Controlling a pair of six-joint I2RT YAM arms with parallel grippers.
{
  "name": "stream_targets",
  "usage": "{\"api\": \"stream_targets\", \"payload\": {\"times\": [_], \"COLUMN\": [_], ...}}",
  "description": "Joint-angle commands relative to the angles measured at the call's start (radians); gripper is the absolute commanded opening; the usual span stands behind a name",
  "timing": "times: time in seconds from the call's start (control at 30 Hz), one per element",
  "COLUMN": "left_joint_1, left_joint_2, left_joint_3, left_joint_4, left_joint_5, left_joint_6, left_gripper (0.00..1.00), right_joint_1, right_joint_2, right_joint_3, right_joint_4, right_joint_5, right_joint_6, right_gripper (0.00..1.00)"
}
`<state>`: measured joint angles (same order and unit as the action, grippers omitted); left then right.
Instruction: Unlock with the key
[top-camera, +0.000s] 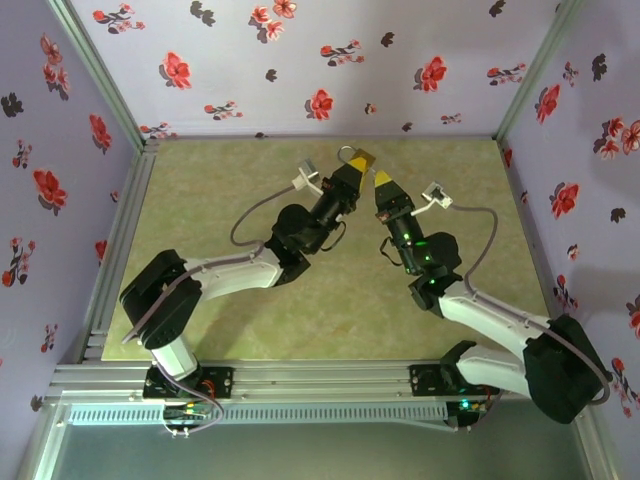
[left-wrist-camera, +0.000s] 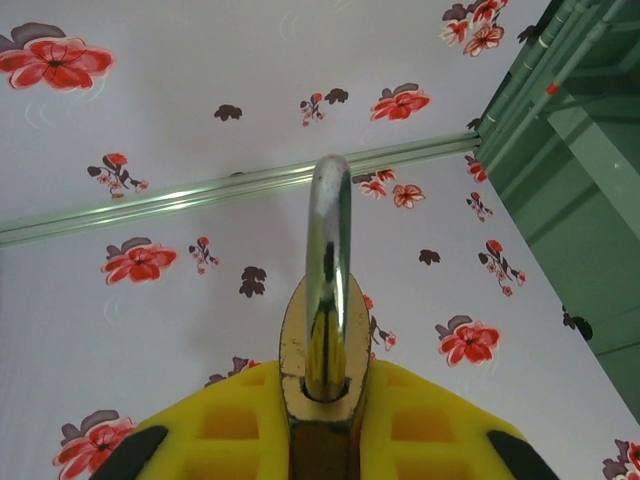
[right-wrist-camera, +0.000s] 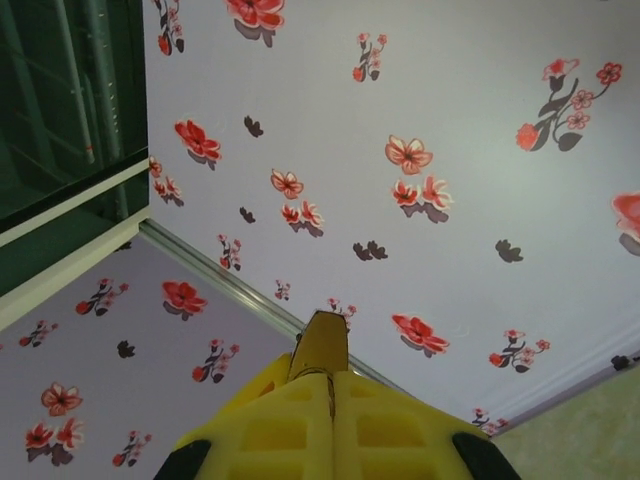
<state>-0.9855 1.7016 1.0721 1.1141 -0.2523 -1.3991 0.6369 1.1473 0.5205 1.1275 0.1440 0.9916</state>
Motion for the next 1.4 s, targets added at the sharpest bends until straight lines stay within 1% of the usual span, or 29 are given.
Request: {"api": "stream_targets", "payload": {"times": [0.0,0.13,0.27,0.4,0.53,0.63,0.73,0.8,0.83,0.97,1.07,1.13,1.27,1.37], "left_joint_1": [-0.091,-0.072,-0.063,-0.065,-0.081,-0.067,-0.048,-0.034,-0.023,0.026,0.039,0.054,0.077,0.090], "left_joint_2": [-0.045,-0.099,-0.152,-0.140,-0.112,-0.126,-0.172,-0.212,-0.219,-0.224,-0.229,-0.230,-0.217,-0.210], "left_joint_3": [-0.011,-0.066,-0.131,-0.126,-0.082,-0.109,-0.119,-0.141,-0.150,-0.160,-0.152,-0.149,-0.130,-0.109], "left_joint_4": [-0.001,-0.077,-0.129,-0.073,-0.051,0.020,-0.043,-0.112,-0.121,-0.082,-0.108,-0.097,-0.086,-0.099], "left_joint_5": [0.374,0.423,0.436,0.445,0.497,0.535,0.614,0.637,0.647,0.705,0.734,0.761,0.787,0.791], "left_joint_6": [0.046,0.087,0.123,0.113,0.164,0.251,0.418,0.537,0.559,0.555,0.606,0.623,0.660,0.645], "left_gripper": [0.00,0.00,0.00,0.00,0.00,0.00,0.00,0.00,0.00,0.00,0.00,0.00,0.00,0.00], "right_joint_1": [-0.008,-0.034,-0.045,-0.035,-0.031,-0.032,-0.033,-0.032,-0.032,-0.030,-0.025,-0.016,-0.005,-0.006], "right_joint_2": [0.061,0.022,0.005,0.027,0.086,0.127,0.141,0.143,0.141,0.131,0.133,0.128,0.087,0.016], "right_joint_3": [0.013,0.014,-0.004,-0.034,-0.054,-0.048,-0.046,-0.043,-0.039,-0.036,-0.043,-0.041,-0.029,-0.040], "right_joint_4": [-0.087,-0.158,-0.140,-0.074,0.067,0.153,0.202,0.225,0.228,0.215,0.242,0.258,0.217,0.077], "right_joint_5": [-0.231,-0.267,-0.296,-0.279,-0.258,-0.245,-0.240,-0.242,-0.250,-0.274,-0.283,-0.280,-0.288,-0.290], "right_joint_6": [0.050,0.073,0.124,0.163,0.252,0.357,0.466,0.535,0.558,0.654,0.734,0.773,0.785,0.737], "right_gripper": [0.00,0.00,0.00,0.00,0.00,0.00,0.00,0.00,0.00,0.00,0.00,0.00,0.00,0.00]}}
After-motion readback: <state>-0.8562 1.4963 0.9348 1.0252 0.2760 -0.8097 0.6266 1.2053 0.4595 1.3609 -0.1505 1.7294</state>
